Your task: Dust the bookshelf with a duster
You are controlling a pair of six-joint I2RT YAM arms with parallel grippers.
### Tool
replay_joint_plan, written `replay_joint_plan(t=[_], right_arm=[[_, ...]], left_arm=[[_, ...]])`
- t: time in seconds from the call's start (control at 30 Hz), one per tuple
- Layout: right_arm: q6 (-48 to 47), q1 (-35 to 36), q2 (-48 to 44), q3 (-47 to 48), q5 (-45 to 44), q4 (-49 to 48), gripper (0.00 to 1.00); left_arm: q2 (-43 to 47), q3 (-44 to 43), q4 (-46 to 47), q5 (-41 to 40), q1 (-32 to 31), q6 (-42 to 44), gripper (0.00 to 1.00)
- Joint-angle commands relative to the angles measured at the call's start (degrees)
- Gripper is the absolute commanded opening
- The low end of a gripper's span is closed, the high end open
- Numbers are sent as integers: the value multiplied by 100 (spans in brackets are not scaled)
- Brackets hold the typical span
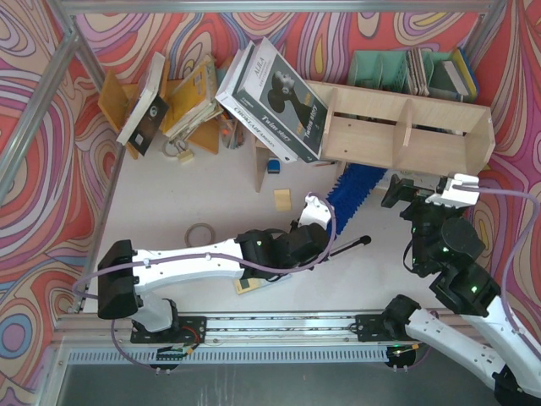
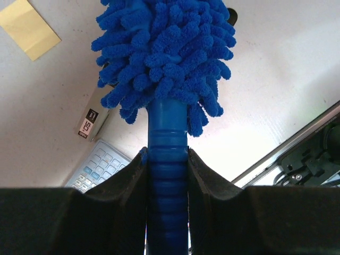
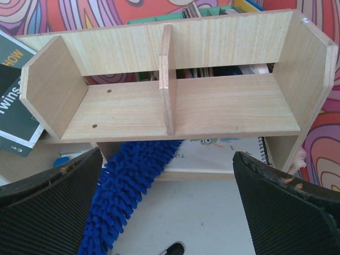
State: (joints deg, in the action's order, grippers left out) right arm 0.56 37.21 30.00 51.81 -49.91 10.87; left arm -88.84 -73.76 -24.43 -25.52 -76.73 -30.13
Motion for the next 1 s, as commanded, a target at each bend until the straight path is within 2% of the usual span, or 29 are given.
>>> replay_joint_plan(t=[0.0, 0.07, 0.13, 0.27, 0.37, 0.57, 0.77, 0.97], right_arm=[[-253, 25, -126, -14, -177, -292, 99], [-41, 23, -143, -38, -114, -192, 99], [604, 23, -132, -24, 76, 139, 99], [2275, 24, 342, 95, 1446, 1169, 97], [3009, 24, 863, 76, 1892, 1539, 97], [3704, 23, 1125, -594, 2528, 850, 96], [4770, 23, 1278, -977, 2347, 762, 96], [5217, 22, 1248, -1447, 2415, 214, 95]], left_arm=[[148, -43, 243, -582, -123, -211, 0], [59, -84, 245, -631, -127, -265, 0], [-15, -98, 269, -676, -130, -299, 0], [13, 6, 446, -743, -130, -275, 0], [86, 91, 507, -754, -132, -291, 0], [326, 359, 648, -735, -124, -309, 0], [559, 683, 920, -722, -153, -303, 0], [681, 810, 1177, -708, -204, -211, 0]])
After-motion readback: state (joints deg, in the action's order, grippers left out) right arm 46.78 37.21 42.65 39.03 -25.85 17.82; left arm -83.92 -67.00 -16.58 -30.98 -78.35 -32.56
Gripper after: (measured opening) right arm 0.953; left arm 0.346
